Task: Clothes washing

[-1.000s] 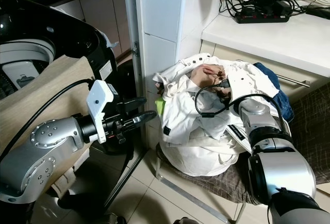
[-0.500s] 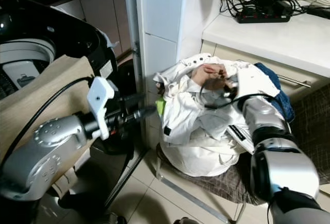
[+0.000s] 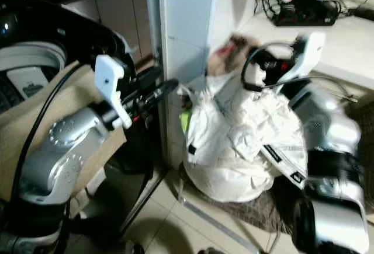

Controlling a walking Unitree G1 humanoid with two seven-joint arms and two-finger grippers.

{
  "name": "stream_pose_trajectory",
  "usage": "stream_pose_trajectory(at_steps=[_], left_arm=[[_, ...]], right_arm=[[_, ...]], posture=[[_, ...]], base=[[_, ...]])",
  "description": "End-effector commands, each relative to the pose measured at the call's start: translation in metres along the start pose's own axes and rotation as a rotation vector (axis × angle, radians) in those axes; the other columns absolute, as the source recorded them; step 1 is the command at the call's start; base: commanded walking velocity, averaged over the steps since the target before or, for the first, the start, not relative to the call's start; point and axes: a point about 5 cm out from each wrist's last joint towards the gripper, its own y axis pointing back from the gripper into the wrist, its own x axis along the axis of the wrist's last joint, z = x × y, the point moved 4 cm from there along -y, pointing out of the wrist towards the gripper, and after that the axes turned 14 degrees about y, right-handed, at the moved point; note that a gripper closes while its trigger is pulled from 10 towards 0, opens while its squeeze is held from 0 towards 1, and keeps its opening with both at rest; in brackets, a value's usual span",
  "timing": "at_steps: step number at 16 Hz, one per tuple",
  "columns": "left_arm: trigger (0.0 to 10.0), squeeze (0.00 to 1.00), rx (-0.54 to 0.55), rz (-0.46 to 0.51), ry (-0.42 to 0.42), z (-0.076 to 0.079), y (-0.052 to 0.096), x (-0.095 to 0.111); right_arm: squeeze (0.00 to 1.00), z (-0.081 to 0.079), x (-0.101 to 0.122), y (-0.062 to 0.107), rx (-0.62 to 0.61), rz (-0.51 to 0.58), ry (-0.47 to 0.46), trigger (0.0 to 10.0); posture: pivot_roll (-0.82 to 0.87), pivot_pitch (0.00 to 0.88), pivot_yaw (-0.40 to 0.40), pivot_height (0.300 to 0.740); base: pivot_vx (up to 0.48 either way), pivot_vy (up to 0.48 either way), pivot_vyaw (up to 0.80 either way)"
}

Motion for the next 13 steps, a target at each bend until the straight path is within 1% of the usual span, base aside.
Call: stream_pose_trajectory(at_steps=[1, 2, 3, 4, 5, 7, 8, 9, 11, 12, 13], left_arm=[[10.0, 0.00, -0.003, 0.043, -0.022, 0.001, -0.006, 0.011], [10.0, 0.00, -0.011, 0.065, -0.022, 0.003, -0.010, 0.015], [10.0, 0.00, -0.028, 0.091, -0.016, 0.007, -0.015, 0.022], [10.0, 0.00, -0.042, 0.102, -0.007, 0.010, -0.017, 0.024], [10.0, 1.00, -0.099, 0.127, 0.022, 0.020, -0.023, 0.031], [10.0, 1.00, -0.174, 0.189, 0.079, 0.033, -0.028, 0.043], [10.0, 1.00, -0.247, 0.176, 0.100, 0.045, -0.031, 0.040], [10.0, 1.00, -0.279, 0.152, 0.078, 0.051, -0.031, 0.035], [10.0, 1.00, -0.308, 0.074, 0.027, 0.059, -0.033, 0.018], [10.0, 0.44, -0.321, 0.039, -0.002, 0.061, -0.032, 0.010], [10.0, 0.00, -0.343, 0.001, -0.027, 0.063, -0.031, 0.002]], right_arm=[[0.00, -0.018, 0.036, 0.007, 0.090, 0.098, 0.015, 0.0], [0.00, -0.031, 0.043, 0.013, 0.138, 0.102, 0.022, 0.0], [0.00, -0.047, 0.047, 0.021, 0.213, 0.100, 0.023, 0.0], [0.00, -0.054, 0.048, 0.025, 0.241, 0.095, 0.017, 0.0], [0.00, -0.065, 0.043, 0.032, 0.278, 0.066, 0.007, 0.0], [0.00, -0.073, 0.037, 0.038, 0.278, 0.032, -0.014, 0.0], [0.00, -0.076, 0.037, 0.040, 0.278, 0.039, -0.031, 0.0], [0.00, -0.077, 0.037, 0.040, 0.282, 0.040, -0.034, 0.0], [0.00, -0.082, 0.041, 0.042, 0.302, 0.055, -0.049, 0.0], [0.00, -0.084, 0.045, 0.043, 0.309, 0.071, -0.062, 0.0], [0.00, -0.085, 0.047, 0.043, 0.309, 0.085, -0.071, 0.0]], posture=[[-0.09, 0.000, 0.002, 0.740], [-0.09, 0.000, 0.002, 0.740], [-0.09, 0.000, 0.002, 0.740], [-0.09, 0.000, 0.002, 0.740], [-0.10, 0.000, 0.002, 0.740], [-0.10, 0.000, 0.007, 0.740], [-0.10, 0.000, 0.007, 0.740], [-0.10, 0.000, 0.006, 0.740], [-0.11, 0.000, 0.008, 0.740], [-0.11, 0.000, 0.008, 0.740], [-0.11, 0.000, 0.008, 0.740]], base=[[0.000, 0.000, 0.00], [0.000, 0.000, 0.00], [0.000, 0.000, 0.00], [0.000, 0.000, 0.00], [0.000, 0.000, 0.00], [0.000, 0.000, 0.00], [0.000, 0.000, 0.00], [0.000, 0.000, 0.00], [0.000, 0.000, 0.00], [0.000, 0.000, 0.00], [0.000, 0.000, 0.00]])
